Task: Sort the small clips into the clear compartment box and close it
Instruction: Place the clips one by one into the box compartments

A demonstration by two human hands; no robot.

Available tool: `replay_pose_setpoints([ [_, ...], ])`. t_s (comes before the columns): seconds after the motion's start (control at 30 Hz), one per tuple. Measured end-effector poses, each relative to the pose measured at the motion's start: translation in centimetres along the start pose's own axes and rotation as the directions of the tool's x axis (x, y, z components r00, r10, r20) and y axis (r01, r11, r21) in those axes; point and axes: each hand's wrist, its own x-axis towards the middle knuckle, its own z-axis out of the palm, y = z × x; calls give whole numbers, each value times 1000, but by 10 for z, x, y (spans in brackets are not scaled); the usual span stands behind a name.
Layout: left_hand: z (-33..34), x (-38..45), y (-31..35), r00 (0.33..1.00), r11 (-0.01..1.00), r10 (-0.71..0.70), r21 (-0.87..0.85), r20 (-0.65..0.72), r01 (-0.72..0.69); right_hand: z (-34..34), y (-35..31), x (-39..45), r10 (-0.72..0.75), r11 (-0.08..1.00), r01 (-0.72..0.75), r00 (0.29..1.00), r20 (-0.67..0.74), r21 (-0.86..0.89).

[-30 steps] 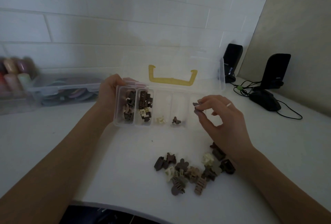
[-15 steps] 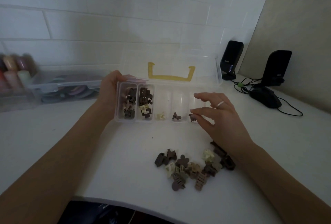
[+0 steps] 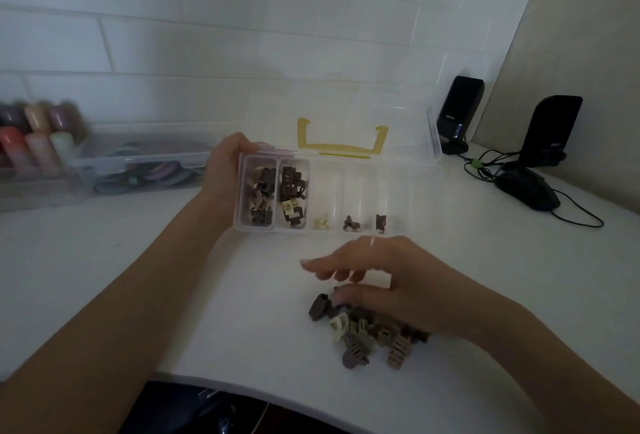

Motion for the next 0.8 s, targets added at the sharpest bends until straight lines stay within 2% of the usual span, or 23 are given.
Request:
replay_pose_setpoints([
  [0.17,1,1,-1,1000,1000,3,-5,7,-3,8,-1,3,3,999,1,995,97,-45],
  [0.27,3,1,0,1000,1000,9,-16,7,-9,7,-3,3,43,999,-41,996,79,-31],
  [0.37,3,-1,0,1000,1000,-7,-6,5,7,7,-3,4,79,995,-78,997,-14,57],
  [0.57,2,-1,0,1000,1000,-1,19,-23,1,-5,-4,4,207,889,-80,949,-240,450],
  [0.67,2,-1,0,1000,999,10,41,-12,-9,-10,-1,3,240,872,-39,903,-357,488],
  [0.8,2,-2,0,999,1000,1,28,33,-2,-8,7,4,258,892,-33,856,-449,450],
])
